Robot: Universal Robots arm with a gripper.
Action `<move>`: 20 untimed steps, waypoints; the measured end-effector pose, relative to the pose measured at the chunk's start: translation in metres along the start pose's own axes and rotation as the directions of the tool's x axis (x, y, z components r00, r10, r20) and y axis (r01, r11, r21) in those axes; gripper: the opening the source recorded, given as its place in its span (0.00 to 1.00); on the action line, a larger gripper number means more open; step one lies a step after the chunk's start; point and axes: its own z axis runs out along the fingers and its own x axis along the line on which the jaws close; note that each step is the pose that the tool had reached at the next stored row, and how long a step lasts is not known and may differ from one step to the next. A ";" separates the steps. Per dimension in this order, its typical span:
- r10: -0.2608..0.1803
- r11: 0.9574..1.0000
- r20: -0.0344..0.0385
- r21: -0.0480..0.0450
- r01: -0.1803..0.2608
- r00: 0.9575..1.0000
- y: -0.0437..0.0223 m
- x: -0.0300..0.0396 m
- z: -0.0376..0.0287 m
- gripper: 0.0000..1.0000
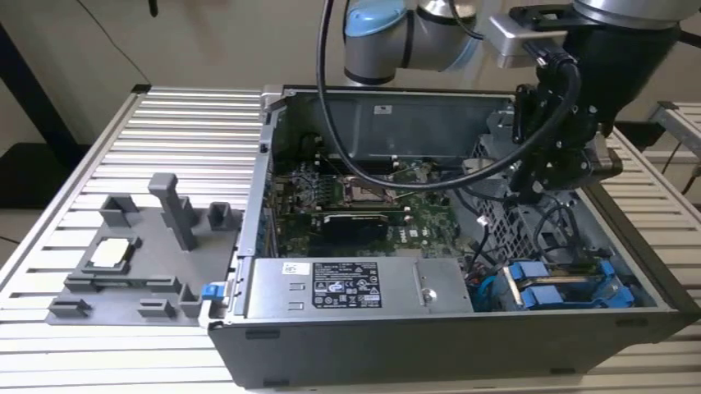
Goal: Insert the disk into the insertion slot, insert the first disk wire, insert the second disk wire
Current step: 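Insert the second disk wire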
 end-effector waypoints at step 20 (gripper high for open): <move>-0.009 0.990 -0.056 0.139 0.017 0.998 0.0296 -0.0250 0.0134 0.27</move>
